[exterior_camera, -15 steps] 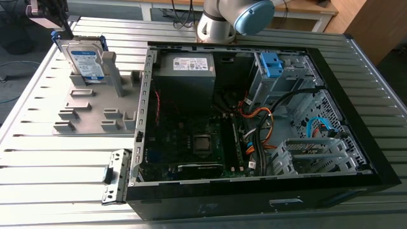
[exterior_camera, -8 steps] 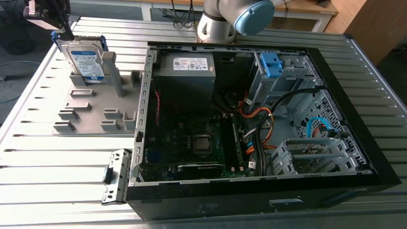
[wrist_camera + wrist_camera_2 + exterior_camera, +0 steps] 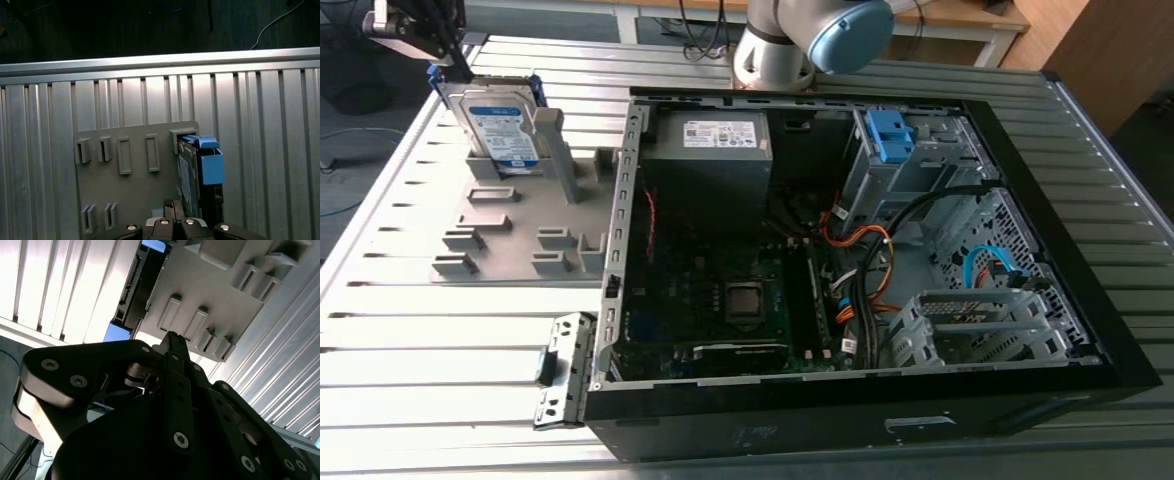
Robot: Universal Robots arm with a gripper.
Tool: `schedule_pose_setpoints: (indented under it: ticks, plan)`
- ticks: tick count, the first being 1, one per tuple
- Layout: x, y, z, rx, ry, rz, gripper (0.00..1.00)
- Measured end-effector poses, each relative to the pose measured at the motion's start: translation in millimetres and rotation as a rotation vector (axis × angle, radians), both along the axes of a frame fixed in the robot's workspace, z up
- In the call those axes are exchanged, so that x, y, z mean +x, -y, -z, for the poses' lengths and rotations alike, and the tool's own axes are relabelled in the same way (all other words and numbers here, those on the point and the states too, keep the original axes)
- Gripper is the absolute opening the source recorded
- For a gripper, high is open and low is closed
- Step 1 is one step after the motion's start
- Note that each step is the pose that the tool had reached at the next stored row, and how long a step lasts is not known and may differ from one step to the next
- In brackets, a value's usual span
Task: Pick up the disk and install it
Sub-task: 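Pick up the disk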
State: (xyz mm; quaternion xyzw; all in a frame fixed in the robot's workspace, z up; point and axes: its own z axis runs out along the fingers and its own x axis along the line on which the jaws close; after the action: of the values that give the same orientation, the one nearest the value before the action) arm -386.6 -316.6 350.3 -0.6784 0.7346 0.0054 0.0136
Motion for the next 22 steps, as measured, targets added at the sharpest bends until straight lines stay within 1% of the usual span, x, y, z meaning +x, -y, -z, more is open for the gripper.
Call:
schedule_pose_setpoints:
  ticks: [8,9,10,12,13,16,17,18,19,20,22]
  plan:
    - [-0.1,-0.1,0.0,-0.0001,-0.0001,0.004,0.11]
    - [-0.1,-0.1,0.0,0.0,-0.0001,0.004,0.17]
    - [-0.1,-0.1,0.0,0.0,0.0,0.004,0.17]
    - [-0.1,-0.1,0.0,-0.0001,-0.0001,0.004,0.29]
    - [-0.1,-0.1,0.0,-0.0001,-0.0001,0.004,0.29]
    - [-0.1,-0.1,0.0,0.0,0.0,0.004,0.47]
    - [-0.1,-0.1,0.0,-0.0001,-0.0001,0.004,0.47]
    - [-0.1,-0.1,0.0,-0.0001,-0.0001,0.004,0.52]
    - [-0.1,-0.1,0.0,-0.0001,-0.0001,0.004,0.52]
    - [-0.1,-0.1,0.0,-0.0001,0.0,0.004,0.58]
    - [-0.1,-0.1,0.0,0.0,0.0,0.004,0.58]
